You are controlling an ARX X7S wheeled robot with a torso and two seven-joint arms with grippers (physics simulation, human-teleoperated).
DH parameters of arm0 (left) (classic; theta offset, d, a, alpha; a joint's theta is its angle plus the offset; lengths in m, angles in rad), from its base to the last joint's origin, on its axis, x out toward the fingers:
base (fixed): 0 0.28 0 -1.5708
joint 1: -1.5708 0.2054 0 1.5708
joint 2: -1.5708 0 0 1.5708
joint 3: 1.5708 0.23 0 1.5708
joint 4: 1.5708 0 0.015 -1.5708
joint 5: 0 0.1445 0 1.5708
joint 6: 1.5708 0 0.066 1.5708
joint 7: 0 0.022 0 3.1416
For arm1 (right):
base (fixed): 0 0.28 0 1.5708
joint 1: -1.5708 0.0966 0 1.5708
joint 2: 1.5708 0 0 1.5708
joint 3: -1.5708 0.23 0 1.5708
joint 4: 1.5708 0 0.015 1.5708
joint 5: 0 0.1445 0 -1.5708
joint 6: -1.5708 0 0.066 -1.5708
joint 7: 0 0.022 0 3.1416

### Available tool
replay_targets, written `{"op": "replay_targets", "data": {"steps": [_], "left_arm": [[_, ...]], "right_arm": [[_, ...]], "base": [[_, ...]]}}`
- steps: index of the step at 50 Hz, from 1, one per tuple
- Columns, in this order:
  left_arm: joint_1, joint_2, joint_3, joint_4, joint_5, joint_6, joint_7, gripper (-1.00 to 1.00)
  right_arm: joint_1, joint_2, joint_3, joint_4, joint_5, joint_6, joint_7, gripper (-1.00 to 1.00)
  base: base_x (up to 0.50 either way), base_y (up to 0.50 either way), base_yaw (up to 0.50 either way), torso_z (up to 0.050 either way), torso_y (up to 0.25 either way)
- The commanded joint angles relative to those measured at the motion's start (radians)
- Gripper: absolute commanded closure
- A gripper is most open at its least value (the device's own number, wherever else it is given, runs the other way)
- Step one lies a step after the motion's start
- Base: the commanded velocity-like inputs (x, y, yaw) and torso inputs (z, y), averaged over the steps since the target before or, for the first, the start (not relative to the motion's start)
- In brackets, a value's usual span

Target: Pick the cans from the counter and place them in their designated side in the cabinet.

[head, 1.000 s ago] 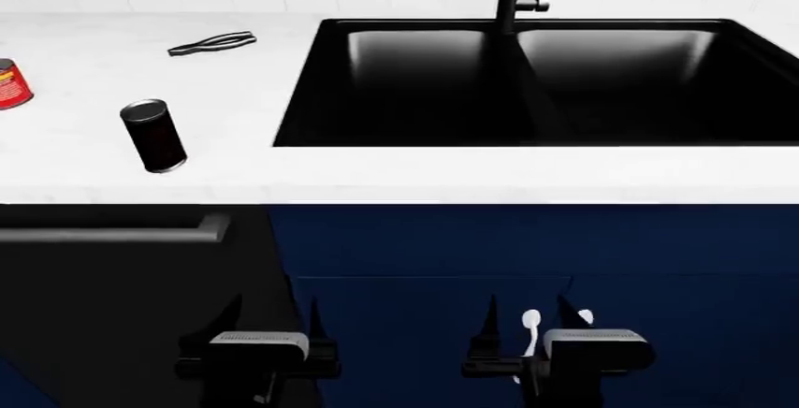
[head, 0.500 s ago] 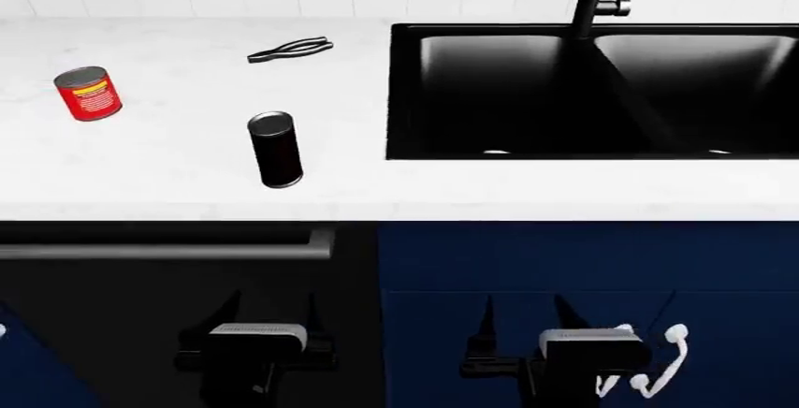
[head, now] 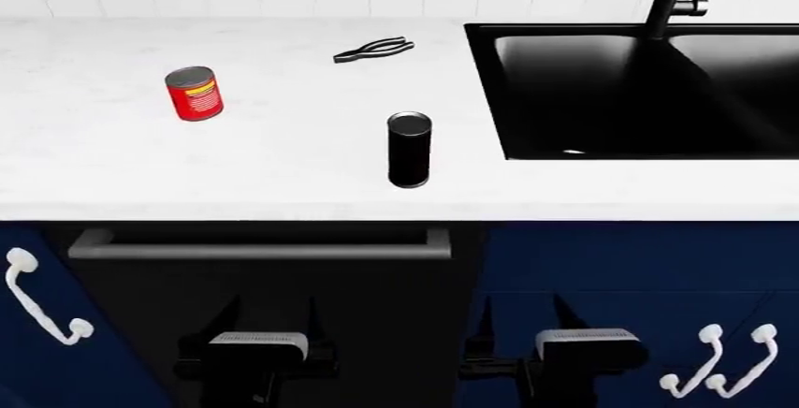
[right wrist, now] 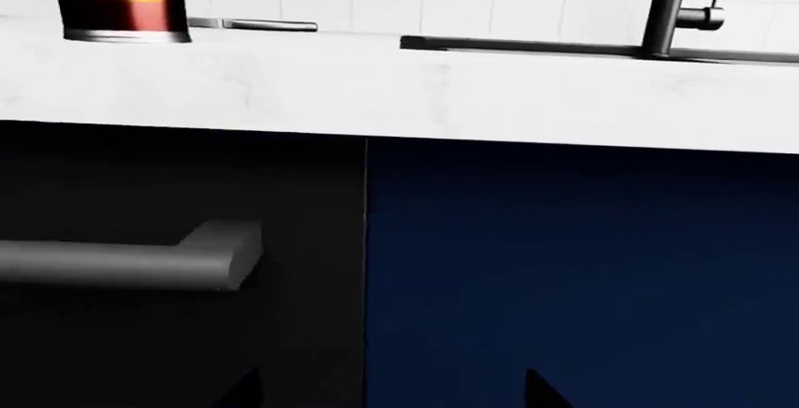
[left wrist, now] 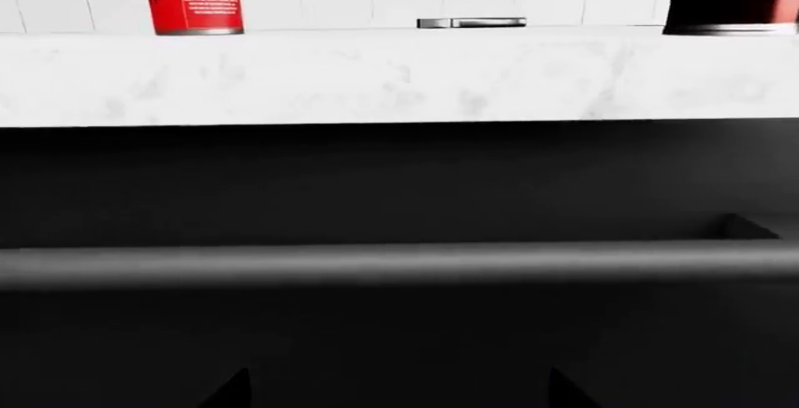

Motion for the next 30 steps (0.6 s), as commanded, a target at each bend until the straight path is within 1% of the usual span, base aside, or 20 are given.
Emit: {"op": "replay_targets", "data": {"steps": [1,8,14,16,19,23,30], "left_arm": [[0.002,-0.01,0.013,0.001,-0.013,0.006,-0.016,-1.0],[0.0,-0.016,0.018,0.003,-0.02,-0.001,-0.024,-1.0],[-0.001,-0.021,0.021,0.009,-0.033,-0.008,-0.028,-1.0],[-0.001,-0.022,0.023,0.011,-0.038,-0.01,-0.028,-1.0],[-0.005,-0.025,0.026,0.009,-0.044,-0.016,-0.027,-1.0],[-0.009,-0.028,0.029,0.008,-0.051,-0.023,-0.028,-1.0],[-0.008,-0.033,0.037,0.011,-0.06,-0.03,-0.031,-1.0]], "right_arm": [[0.0,0.012,-0.017,-0.001,0.003,-0.003,0.015,-1.0],[0.005,0.016,-0.022,0.005,0.011,-0.007,0.022,-1.0],[0.001,0.025,-0.034,-0.012,-0.016,-0.015,0.043,-1.0],[0.001,0.03,-0.039,-0.034,-0.031,0.01,0.054,-1.0],[0.01,0.041,-0.033,-0.1,0.015,0.081,0.025,-1.0],[0.043,0.077,-0.034,-0.231,0.077,0.27,-0.017,-1.0],[0.216,0.121,-0.009,-0.432,0.197,0.661,-0.041,-1.0]], "base": [[0.0,0.5,0.0,0.0,0.0],[0.0,0.5,0.0,0.0,0.0],[0.0,0.0,0.0,0.0,0.0],[0.0,0.0,0.0,0.0,0.0],[0.0,0.0,0.0,0.0,0.0],[0.0,0.0,0.0,0.0,0.0],[0.0,0.0,0.0,0.0,0.0]]}}
